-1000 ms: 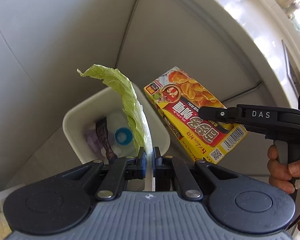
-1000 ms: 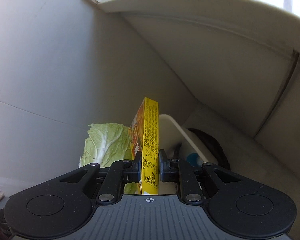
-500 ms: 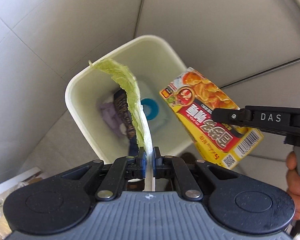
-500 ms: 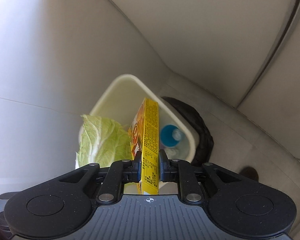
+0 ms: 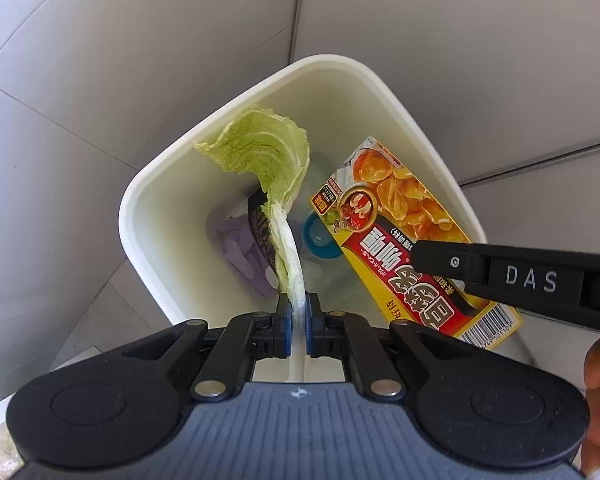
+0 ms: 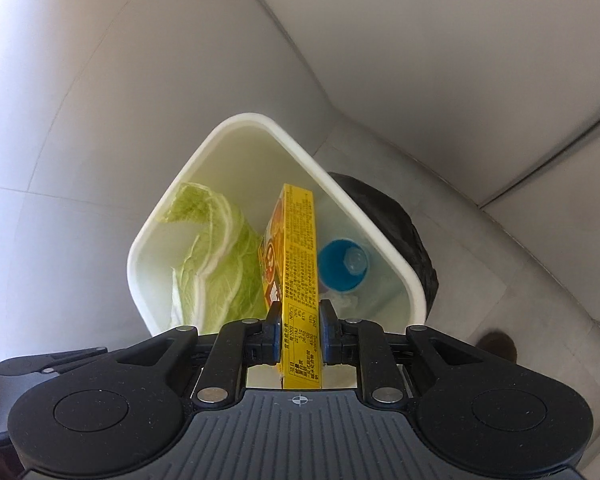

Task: Collect trash
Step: 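Open both tools to drop the cabbage leaf and curry box into the bin, then raise both tools back toward the foam net and green sachet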

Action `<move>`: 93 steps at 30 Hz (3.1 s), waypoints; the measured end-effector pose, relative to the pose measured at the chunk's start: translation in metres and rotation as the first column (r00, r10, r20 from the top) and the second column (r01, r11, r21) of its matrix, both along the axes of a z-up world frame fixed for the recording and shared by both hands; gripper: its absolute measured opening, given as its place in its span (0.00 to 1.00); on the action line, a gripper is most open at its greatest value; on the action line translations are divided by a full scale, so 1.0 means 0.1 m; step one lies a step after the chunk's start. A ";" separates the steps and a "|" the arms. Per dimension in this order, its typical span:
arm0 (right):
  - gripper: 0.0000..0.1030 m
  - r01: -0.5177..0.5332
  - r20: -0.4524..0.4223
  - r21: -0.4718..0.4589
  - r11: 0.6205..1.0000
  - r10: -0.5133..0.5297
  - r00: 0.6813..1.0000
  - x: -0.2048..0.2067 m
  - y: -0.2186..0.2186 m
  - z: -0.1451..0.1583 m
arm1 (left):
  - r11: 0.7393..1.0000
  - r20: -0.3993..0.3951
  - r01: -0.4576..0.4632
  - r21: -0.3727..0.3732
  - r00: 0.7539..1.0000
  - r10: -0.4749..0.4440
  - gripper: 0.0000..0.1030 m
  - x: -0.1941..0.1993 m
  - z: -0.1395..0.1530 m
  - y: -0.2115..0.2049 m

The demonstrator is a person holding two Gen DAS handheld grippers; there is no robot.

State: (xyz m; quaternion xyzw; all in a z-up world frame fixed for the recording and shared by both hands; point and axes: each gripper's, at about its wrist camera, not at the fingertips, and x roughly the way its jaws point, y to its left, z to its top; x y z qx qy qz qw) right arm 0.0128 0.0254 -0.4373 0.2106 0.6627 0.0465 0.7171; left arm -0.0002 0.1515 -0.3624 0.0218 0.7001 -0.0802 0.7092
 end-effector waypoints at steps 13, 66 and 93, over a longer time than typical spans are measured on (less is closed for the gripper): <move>0.26 -0.033 0.003 -0.003 0.999 0.033 0.999 0.09 0.06 0.09 | 0.999 -0.014 0.015 0.032 1.000 -0.015 0.19 -0.03 -0.16 -0.02; 0.80 -0.191 0.304 0.014 0.982 0.178 0.936 -0.66 -0.55 2.11 | 1.000 0.275 0.015 0.001 0.961 -0.014 0.99 -0.47 1.60 -0.17; 0.91 0.013 0.642 -0.163 0.987 0.096 0.761 0.40 -1.96 3.30 | 0.984 0.572 0.138 -0.110 0.819 -0.051 0.99 0.75 2.69 -1.31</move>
